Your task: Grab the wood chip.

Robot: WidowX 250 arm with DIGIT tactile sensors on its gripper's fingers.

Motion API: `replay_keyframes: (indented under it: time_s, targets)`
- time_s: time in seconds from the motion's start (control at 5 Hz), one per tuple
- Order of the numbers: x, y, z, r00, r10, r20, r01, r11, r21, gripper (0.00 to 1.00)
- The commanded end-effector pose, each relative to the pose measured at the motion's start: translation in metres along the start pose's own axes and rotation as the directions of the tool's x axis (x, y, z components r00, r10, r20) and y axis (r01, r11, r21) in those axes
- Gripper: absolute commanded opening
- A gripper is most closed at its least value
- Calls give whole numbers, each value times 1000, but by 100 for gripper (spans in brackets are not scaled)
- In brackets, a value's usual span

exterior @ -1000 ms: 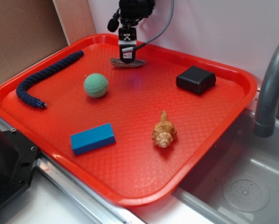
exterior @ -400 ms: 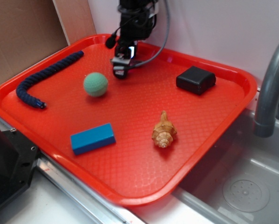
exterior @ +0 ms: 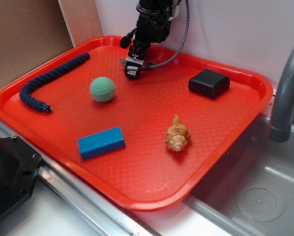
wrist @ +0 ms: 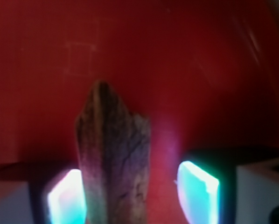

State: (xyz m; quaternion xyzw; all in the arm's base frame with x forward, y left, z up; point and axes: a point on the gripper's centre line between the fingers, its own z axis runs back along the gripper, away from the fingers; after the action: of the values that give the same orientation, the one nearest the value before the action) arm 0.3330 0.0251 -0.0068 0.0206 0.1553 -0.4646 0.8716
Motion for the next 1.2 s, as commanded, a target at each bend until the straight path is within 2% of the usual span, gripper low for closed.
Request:
replay_keyframes:
  time_s: [0.0,0.2,0.4,0.6,0.8,1.0]
  targets:
    - [11,-22,-33,998,38,-41,-42,993,-112,0]
    - [4,-29,-15,990,129,-49,-134,982,-133,0]
    - [-1,-59,34,938,346,18,-333,913,-236,0]
    - [-16,-110,81,840,534,91,-453,785,-423,0]
    - [-44,-144,123,838,520,166,-392,786,-478,0]
    - [-71,-161,166,837,512,191,-361,780,-512,0]
